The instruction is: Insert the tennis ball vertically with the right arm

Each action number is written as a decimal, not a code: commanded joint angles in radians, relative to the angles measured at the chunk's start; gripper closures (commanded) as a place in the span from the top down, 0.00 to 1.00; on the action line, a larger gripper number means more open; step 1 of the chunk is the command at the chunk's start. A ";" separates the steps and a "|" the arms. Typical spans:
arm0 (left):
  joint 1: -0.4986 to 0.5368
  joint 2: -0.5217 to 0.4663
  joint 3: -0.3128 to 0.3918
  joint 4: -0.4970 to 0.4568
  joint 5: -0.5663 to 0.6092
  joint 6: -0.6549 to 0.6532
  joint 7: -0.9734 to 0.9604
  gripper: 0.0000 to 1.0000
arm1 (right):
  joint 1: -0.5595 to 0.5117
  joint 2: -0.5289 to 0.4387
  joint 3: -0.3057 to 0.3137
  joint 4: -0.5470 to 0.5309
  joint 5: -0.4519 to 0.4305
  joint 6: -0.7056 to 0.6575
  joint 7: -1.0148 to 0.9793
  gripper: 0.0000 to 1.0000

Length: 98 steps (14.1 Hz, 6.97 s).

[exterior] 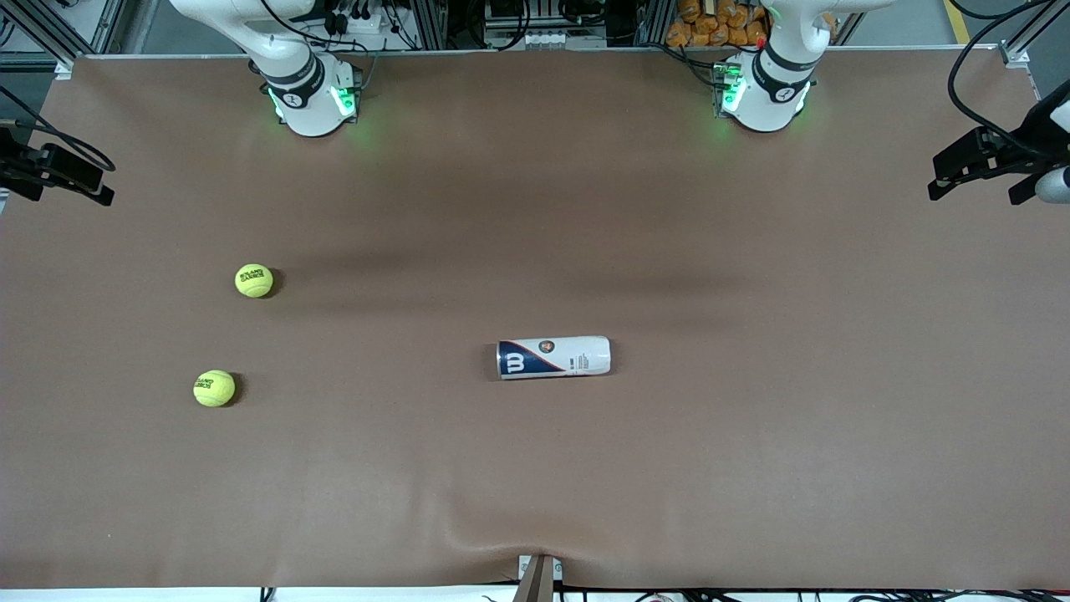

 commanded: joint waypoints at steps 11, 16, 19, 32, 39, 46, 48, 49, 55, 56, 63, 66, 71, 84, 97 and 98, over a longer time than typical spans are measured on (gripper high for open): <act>-0.027 0.061 -0.020 0.012 0.001 -0.031 0.089 1.00 | 0.002 -0.006 -0.002 -0.013 -0.016 0.007 -0.005 1.00; -0.110 0.141 -0.040 0.018 -0.073 -0.019 0.123 1.00 | -0.005 -0.005 -0.005 -0.013 -0.016 0.007 0.003 1.00; -0.143 0.193 -0.083 0.021 -0.097 0.029 0.204 1.00 | -0.007 -0.007 -0.005 -0.012 -0.016 0.007 0.003 1.00; -0.405 0.596 -0.135 0.185 -0.038 0.334 0.770 1.00 | -0.130 0.005 -0.005 -0.015 -0.016 0.021 0.003 1.00; -0.491 0.707 -0.126 0.195 0.031 0.519 0.783 1.00 | -0.117 0.010 -0.002 -0.015 -0.011 0.036 0.003 1.00; -0.551 0.817 -0.103 0.248 0.085 0.681 0.824 1.00 | -0.130 0.018 -0.002 -0.019 0.000 0.027 -0.003 1.00; -0.551 0.839 -0.103 0.248 0.087 0.713 0.826 1.00 | -0.131 0.016 -0.003 -0.019 0.000 0.021 -0.005 1.00; -0.552 0.853 -0.102 0.248 0.087 0.728 0.820 1.00 | -0.134 0.014 -0.005 -0.016 0.000 0.004 -0.008 1.00; -0.574 0.885 -0.083 0.241 0.100 0.747 0.803 1.00 | -0.154 0.008 -0.005 -0.013 -0.002 -0.025 -0.002 1.00; -0.581 0.888 -0.080 0.239 0.108 0.747 0.803 1.00 | -0.154 0.008 -0.005 -0.012 0.000 -0.027 -0.006 1.00; -0.592 0.926 -0.075 0.239 0.123 0.776 0.766 1.00 | -0.145 -0.010 0.001 -0.012 0.000 -0.088 -0.011 1.00; -0.592 0.932 -0.075 0.236 0.156 0.782 0.766 1.00 | -0.124 -0.012 0.004 -0.006 0.001 -0.077 -0.011 1.00; -0.595 0.955 -0.075 0.238 0.170 0.788 0.764 1.00 | -0.073 0.017 0.004 0.002 0.001 -0.015 0.058 1.00; -0.600 0.957 -0.075 0.238 0.185 0.819 0.766 0.40 | -0.010 0.143 0.004 -0.053 0.001 0.030 0.046 1.00; -0.417 0.906 -0.360 0.238 -0.057 1.078 0.787 0.54 | -0.048 0.467 0.003 -0.159 0.001 0.568 0.023 1.00; -0.414 0.906 -0.373 0.238 -0.085 1.093 0.787 0.55 | -0.047 0.490 0.003 -0.139 0.000 0.567 0.023 1.00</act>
